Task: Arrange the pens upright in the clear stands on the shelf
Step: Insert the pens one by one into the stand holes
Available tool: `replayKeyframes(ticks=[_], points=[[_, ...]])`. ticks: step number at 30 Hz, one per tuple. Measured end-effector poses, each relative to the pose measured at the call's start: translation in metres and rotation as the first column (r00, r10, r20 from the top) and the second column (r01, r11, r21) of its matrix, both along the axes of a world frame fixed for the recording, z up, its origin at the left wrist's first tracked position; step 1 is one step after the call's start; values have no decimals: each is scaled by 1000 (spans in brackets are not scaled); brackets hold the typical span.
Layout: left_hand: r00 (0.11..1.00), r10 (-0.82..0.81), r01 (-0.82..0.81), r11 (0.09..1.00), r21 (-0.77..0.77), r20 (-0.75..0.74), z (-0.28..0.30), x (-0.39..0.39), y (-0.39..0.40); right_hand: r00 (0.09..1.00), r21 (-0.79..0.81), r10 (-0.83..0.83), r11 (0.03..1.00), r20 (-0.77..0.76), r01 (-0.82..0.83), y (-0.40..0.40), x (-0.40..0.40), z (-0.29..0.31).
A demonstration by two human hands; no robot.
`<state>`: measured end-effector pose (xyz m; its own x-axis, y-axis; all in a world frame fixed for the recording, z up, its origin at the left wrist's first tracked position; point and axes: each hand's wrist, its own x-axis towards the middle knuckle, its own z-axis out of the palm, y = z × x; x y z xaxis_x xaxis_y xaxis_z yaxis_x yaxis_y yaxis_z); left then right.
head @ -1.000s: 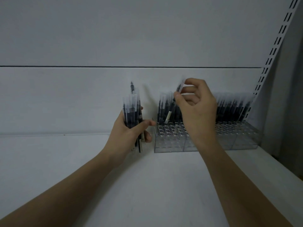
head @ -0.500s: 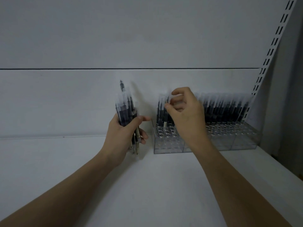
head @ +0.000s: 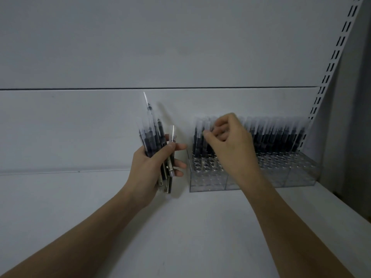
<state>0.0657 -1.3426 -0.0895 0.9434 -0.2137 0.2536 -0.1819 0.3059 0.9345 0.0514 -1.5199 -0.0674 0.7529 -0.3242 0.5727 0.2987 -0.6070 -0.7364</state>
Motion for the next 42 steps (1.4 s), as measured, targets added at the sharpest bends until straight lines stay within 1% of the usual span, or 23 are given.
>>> replayKeyframes(ticks=[2, 4, 6, 9, 12, 17, 20, 24, 26, 28, 32, 35, 38, 40, 42], points=[[1000, -25, 25, 1000, -5, 1, 1, -1, 1, 990, 79, -5, 997, 140, -6, 3, -6, 7], [999, -53, 53, 999, -4, 5, 1, -1, 1, 980, 149, 70, 984, 186, -98, 8, -9, 10], [996, -87, 87, 996, -6, 4, 1, -1, 1, 975, 172, 173, 965, 141, -197, 16, -10, 9], [992, -128, 128, 992, 13, 12, 0, -3, 0, 962, 156, 267, 950, 57, -272, 25, -11, 3], [989, -148, 147, 989, 24, 26, 0, -4, 0, 951, 159, 304, 938, 50, -308, 29, -12, 2], [984, -173, 172, 985, 31, 29, 1, -5, -2, 950, 192, 307, 931, 56, -312, 29, -12, 4], [981, -195, 195, 981, 19, 15, 0, -6, -3, 937, 280, 339, 894, 88, -349, 26, -16, 9], [974, -226, 226, 973, 45, 16, -2, -8, -3, 956, 374, 235, 882, 174, -285, 15, -17, 16], [973, -230, 228, 971, 69, 20, -3, -8, -3, 959, 417, 215, 866, 187, -275, 12, -16, 17], [976, -216, 213, 974, 81, 36, -4, -7, -3, 956, 426, 243, 857, 165, -291, 13, -16, 16], [984, -170, 168, 985, 49, 53, -3, -5, -2, 941, 372, 321, 865, 106, -336, 22, -17, 14], [986, -162, 161, 986, 37, 38, -3, -4, -3, 927, 372, 358, 851, 110, -372, 26, -19, 14], [991, -133, 133, 991, 4, 14, -4, -5, -5, 939, 388, 291, 856, 184, -341, 20, -19, 17], [993, -119, 119, 993, -5, 15, -3, -4, -4, 940, 434, 213, 844, 267, -314, 11, -17, 21], [995, -102, 101, 995, 5, 24, -3, -4, -3, 945, 425, 115, 872, 308, -244, 2, -15, 23]])
